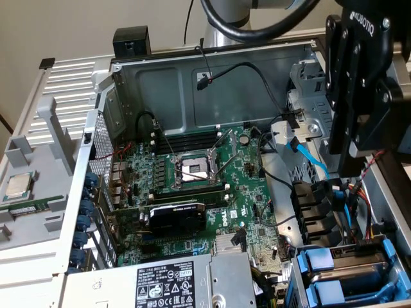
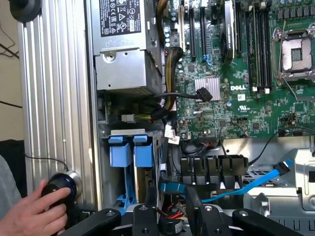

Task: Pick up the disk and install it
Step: 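Insert the second disk wire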

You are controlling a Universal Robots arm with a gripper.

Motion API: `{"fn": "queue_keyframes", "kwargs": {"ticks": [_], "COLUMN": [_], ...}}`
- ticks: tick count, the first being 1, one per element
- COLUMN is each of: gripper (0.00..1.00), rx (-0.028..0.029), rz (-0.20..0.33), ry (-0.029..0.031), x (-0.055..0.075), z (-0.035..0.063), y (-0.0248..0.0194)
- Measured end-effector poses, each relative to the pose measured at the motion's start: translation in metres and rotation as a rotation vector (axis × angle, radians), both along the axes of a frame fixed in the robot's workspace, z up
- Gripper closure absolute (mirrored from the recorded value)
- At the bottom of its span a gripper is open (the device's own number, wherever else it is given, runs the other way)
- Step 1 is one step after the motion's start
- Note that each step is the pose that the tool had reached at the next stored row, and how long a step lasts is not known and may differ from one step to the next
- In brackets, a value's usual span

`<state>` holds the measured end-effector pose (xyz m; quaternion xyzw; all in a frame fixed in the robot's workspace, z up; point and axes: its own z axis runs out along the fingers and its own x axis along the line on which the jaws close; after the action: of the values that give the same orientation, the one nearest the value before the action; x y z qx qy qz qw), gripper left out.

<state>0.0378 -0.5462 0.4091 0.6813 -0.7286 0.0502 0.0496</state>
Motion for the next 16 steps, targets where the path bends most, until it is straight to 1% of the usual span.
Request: {"fn": "queue_keyframes", "kwargs": {"ticks": [3, 5, 6, 7, 9, 10, 12, 13, 16], "gripper": [0.63, 0.63, 0.63, 0.63, 0.63, 0.63, 0.63, 0.63, 0.63], "rx": [-0.0040, -0.0087, -0.0119, -0.0162, -0.0274, -0.0307, -0.0361, -0.0380, -0.0405], "rz": [0.000, 0.000, 0.000, 0.000, -0.002, -0.004, -0.008, -0.010, -0.014], "ry": [0.0000, 0.0004, 0.0004, 0.0006, 0.0015, 0.0027, 0.0080, 0.0124, 0.0317], "x": [-0.0001, -0.0001, -0.0001, -0.0001, -0.0001, -0.0001, -0.0001, -0.0001, 0.0001], "z": [0.0000, 0.0000, -0.0001, -0.0001, -0.0003, -0.0007, -0.0011, -0.0016, -0.0035], "y": [0.0007, 0.0009, 0.0009, 0.0009, 0.0011, 0.0011, 0.0012, 0.0015, 0.0022]}}
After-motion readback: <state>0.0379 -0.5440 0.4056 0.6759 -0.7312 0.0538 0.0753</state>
